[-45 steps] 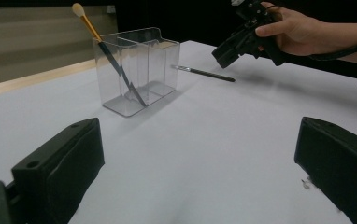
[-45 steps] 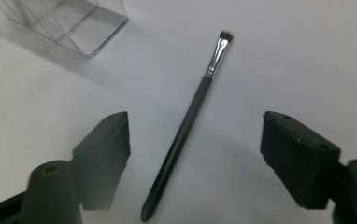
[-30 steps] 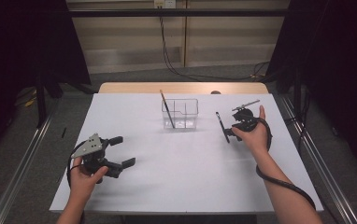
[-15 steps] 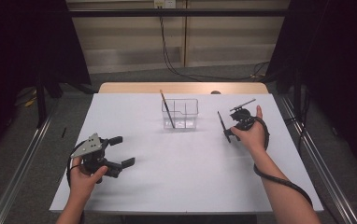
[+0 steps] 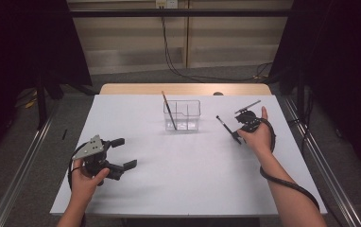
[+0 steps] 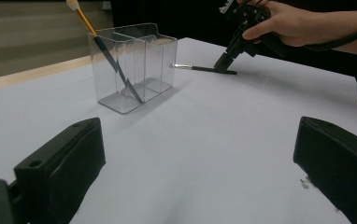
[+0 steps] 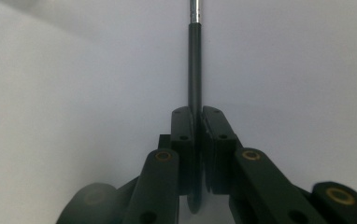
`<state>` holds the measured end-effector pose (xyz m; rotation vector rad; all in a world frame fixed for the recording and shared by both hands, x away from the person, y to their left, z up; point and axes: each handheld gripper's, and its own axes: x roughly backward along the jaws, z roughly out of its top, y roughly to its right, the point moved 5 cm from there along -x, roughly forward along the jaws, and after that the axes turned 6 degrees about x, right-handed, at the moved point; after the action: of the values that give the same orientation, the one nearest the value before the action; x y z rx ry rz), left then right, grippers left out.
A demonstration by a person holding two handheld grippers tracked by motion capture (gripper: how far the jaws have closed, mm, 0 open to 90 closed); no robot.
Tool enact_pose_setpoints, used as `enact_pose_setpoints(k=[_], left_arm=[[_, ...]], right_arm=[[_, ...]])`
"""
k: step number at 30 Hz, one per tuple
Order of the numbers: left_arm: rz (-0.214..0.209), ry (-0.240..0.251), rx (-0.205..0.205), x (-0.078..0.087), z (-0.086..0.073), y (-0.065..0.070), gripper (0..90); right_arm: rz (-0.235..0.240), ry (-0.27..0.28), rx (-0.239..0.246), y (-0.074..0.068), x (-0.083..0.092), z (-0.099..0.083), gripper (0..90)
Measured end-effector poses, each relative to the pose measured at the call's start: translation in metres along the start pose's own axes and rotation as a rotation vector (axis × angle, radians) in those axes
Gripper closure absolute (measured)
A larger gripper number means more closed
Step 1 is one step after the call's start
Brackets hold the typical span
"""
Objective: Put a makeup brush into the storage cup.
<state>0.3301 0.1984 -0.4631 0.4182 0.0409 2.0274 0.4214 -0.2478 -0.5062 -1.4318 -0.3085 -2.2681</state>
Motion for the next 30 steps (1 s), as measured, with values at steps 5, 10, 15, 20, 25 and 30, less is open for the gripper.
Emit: enact_pose_setpoints(k=[5,10,15,20,25,30], left_arm=[[-0.002,-0.003,0.001,-0.0007,-0.0006,-0.0003,2.1],[-0.001,-0.004,0.000,-0.0009,-0.0004,-0.0006,2.1],[-0.006,-0.007,0.004,-0.0022,-0.0008,-0.0003,2.1],[-0.008,0.003,0.007,-0.0027,0.0004,0.0004,2.3],[-0.011,0.006,0.008,-0.0020,0.0013,0.0004,2.4],[-0.008,0.005,0.009,-0.0019,0.0012,0.0004,2.4]], right_arm=[[0.014,-0.002,-0.020,0.0015,-0.0010,0.0007,83.4],[-0.009,-0.039,0.008,-0.0003,-0.0015,0.0035,83.3],[0.003,-0.058,-0.016,0.0001,-0.0021,0.0051,83.7],[-0.013,-0.059,-0.001,-0.0009,-0.0023,0.0051,84.8],[-0.006,-0.043,-0.007,-0.0009,-0.0016,0.0031,85.0],[0.005,0.009,-0.005,0.0004,-0.0011,-0.0005,85.0]])
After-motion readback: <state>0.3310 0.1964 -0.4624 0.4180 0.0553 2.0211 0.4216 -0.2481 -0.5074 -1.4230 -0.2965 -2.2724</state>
